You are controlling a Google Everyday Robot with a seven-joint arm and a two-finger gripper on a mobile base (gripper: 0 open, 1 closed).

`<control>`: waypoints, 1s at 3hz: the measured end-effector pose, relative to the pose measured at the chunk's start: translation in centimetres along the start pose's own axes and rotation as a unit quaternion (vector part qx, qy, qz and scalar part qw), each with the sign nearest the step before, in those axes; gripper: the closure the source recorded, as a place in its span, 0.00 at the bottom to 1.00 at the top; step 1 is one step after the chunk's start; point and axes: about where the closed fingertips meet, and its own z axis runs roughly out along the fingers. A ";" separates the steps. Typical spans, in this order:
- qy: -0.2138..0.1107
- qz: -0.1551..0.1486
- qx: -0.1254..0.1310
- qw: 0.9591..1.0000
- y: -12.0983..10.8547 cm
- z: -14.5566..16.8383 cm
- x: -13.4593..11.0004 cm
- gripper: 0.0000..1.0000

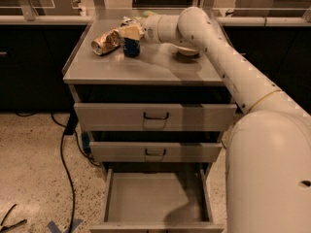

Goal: Place pepsi can into bottom drawer

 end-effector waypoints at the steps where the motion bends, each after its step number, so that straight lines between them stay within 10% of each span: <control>1: 0.007 -0.005 0.001 1.000 0.4 -1.1 -1.3 1.00; 3: 0.008 -0.026 0.033 0.999 2.1 -7.3 -8.3 1.00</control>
Offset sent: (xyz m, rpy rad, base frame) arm -0.0445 -0.0330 0.1010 -0.0703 -0.0303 -0.0338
